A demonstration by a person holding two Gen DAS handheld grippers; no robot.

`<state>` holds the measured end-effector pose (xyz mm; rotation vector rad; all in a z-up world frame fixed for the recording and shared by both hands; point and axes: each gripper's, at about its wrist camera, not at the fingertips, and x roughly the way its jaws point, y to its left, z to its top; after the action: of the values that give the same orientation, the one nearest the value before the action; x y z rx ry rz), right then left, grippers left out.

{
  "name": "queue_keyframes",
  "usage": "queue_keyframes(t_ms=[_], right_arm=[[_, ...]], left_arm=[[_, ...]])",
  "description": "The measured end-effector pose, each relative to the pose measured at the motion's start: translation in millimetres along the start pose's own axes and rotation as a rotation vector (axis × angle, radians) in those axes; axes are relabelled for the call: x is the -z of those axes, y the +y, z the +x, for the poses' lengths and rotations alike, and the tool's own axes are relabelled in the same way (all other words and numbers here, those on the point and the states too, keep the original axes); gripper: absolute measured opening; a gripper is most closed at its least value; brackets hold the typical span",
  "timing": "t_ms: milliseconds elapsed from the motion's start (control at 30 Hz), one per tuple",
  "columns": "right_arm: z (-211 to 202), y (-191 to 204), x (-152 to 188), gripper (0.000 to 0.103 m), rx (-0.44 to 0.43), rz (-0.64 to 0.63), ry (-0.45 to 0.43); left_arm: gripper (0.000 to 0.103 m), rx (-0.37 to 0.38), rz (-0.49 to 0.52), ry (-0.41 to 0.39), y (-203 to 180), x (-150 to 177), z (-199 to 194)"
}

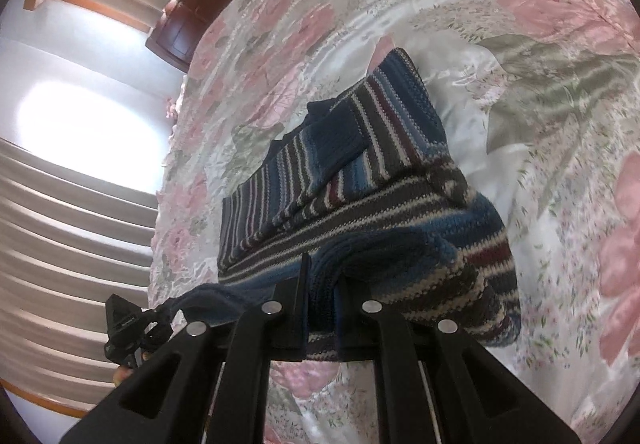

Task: Fold small clothes
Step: 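Carry the held hem over the body toward the collar with both grippers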

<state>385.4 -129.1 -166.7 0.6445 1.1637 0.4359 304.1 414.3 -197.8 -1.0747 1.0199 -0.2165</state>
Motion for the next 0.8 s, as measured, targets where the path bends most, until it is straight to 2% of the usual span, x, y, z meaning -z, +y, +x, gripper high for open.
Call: queue_keyframes(t_ms=[367,533,700,733,800], right_arm=[[51,-24,-44,0.009,0.039,0.062,0.079],[76,-29,-65,0.009,0.069,0.059,0.105],[94,-35,-78,0.010,0.093,0.050,0.122],[97,-36,-79,0.015,0.091,0.047,0.126],[104,-39,-82,0.033,0.065,0.051,0.144]], left_arm=[[0.007,-0.078,-0.030,0.060,7,-53,50],[0.007,-0.095,-0.051,0.084,12,-76,72],[0.008,-0.098,-0.082,0.101,24,-87,89],[0.009,-0.101,-0.084,0.107,28,-89,94],[0.011,-0.104,-0.079,0.119,35,-91,101]])
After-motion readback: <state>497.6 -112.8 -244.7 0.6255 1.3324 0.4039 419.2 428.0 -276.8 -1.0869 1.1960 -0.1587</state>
